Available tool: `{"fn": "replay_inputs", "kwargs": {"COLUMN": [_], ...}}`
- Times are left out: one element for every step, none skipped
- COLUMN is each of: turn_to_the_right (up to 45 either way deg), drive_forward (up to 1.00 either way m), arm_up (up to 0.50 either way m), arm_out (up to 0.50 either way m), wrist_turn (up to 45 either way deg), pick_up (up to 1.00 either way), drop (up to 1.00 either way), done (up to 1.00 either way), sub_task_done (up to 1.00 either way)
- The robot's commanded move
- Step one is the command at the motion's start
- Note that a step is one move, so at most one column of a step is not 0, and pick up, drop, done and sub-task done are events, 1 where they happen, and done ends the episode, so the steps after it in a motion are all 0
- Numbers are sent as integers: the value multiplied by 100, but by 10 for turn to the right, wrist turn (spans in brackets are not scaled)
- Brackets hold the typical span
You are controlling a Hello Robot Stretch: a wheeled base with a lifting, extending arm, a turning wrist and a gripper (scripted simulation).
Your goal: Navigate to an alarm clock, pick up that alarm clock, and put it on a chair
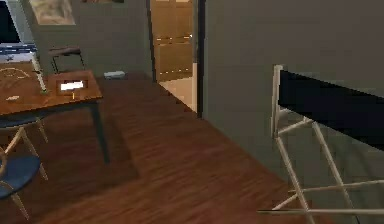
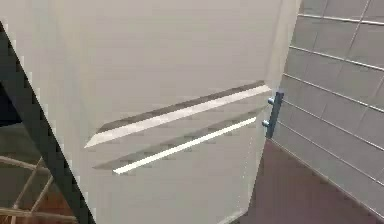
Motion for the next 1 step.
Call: {"fn": "replay_inputs", "kwargs": {"turn_to_the_right": [450], "drive_forward": [0], "arm_up": [0], "arm_out": [0], "wrist_turn": [0], "pick_up": [0], "drop": [0], "done": [0], "sub_task_done": [0]}}
